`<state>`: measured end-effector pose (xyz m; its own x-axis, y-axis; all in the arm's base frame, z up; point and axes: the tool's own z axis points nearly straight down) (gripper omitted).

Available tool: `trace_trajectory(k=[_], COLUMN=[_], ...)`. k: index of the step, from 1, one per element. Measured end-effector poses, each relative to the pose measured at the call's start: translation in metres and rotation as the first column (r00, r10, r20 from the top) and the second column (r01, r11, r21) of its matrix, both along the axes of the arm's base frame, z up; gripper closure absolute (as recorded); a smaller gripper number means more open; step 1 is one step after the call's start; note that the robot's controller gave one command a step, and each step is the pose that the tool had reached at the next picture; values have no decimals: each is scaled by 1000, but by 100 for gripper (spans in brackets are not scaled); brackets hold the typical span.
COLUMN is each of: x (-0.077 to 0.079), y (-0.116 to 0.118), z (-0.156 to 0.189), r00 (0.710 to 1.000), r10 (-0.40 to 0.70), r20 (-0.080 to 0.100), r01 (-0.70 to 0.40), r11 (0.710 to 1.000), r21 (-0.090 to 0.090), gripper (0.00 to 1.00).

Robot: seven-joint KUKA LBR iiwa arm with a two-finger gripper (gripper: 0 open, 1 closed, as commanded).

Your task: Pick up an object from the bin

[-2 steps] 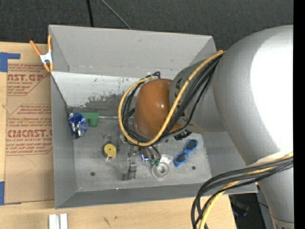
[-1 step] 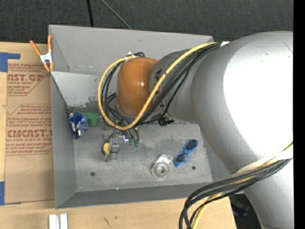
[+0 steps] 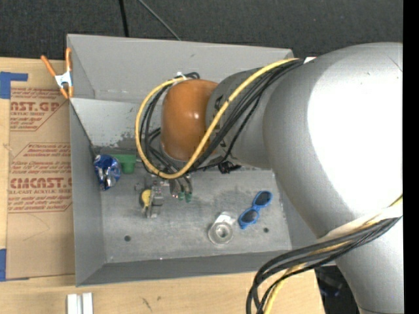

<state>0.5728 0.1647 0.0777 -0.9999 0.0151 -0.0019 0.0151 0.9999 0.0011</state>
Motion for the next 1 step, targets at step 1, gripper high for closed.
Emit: trace_trajectory(k=[1], x=[-52], y=[19], z=[122], r00=[1000], r10=[25], r20=[5], r01=[-25], r11=[1000], r21=[3], gripper=[100])
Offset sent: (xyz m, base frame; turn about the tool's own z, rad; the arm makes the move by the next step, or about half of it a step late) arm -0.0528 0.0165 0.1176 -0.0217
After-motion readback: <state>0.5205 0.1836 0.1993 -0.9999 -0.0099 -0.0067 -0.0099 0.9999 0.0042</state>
